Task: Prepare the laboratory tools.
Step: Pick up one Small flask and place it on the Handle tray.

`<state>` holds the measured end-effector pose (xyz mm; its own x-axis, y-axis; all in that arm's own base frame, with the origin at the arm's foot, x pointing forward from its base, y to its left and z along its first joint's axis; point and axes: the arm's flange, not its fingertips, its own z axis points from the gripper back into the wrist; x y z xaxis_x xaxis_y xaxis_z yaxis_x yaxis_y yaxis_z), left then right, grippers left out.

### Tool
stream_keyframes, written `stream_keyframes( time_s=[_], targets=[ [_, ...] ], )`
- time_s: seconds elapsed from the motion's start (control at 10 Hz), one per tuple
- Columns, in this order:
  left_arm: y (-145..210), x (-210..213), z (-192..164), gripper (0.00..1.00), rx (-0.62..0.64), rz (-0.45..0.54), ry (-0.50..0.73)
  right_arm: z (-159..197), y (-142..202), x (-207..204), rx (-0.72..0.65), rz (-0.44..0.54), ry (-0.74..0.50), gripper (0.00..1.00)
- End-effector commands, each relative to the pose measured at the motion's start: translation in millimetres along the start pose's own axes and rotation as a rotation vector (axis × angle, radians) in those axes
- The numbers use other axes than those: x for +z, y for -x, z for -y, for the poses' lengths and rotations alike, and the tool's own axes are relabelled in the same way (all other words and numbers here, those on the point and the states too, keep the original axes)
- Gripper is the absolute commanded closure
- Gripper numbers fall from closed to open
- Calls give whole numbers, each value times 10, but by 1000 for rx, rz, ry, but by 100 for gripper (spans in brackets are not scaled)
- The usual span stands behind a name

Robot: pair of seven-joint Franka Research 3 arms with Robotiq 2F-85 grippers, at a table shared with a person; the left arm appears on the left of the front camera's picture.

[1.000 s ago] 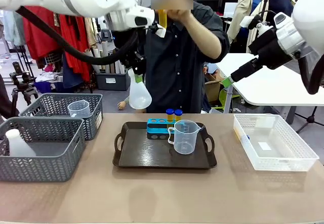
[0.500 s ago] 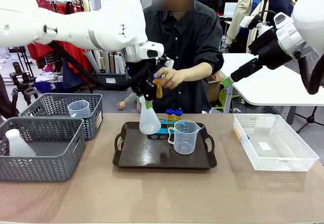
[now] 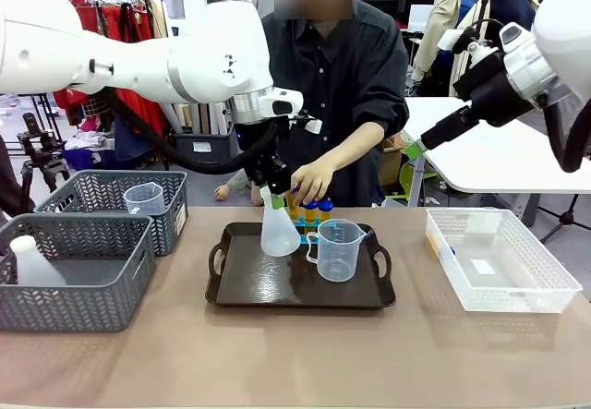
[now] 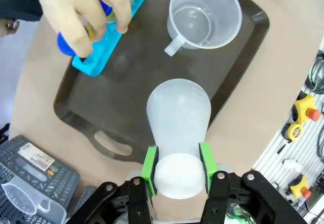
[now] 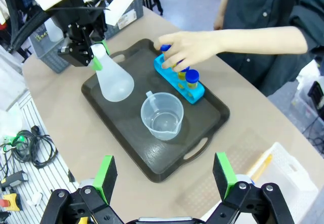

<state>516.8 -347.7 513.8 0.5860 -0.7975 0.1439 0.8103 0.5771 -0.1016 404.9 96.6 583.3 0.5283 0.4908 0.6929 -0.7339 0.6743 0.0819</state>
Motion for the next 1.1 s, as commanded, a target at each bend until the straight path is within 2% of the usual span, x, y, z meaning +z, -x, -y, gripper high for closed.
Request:
stream_keyframes(
  time_s=[0.0, 0.1, 0.6, 1.0],
  targets=[
    [213, 100, 9, 100, -31, 12, 6, 5, -5, 7, -4, 9, -13, 0],
    [287, 184, 16, 100, -46, 20, -2, 5, -5, 7, -4, 9, -13, 0],
    [647, 541, -38, 100, 42, 36, -78, 5, -5, 7, -4, 9, -13, 0],
    [665, 648, -83, 100, 42, 49, -61, 5, -5, 7, -4, 9, -13, 0]
  ],
)
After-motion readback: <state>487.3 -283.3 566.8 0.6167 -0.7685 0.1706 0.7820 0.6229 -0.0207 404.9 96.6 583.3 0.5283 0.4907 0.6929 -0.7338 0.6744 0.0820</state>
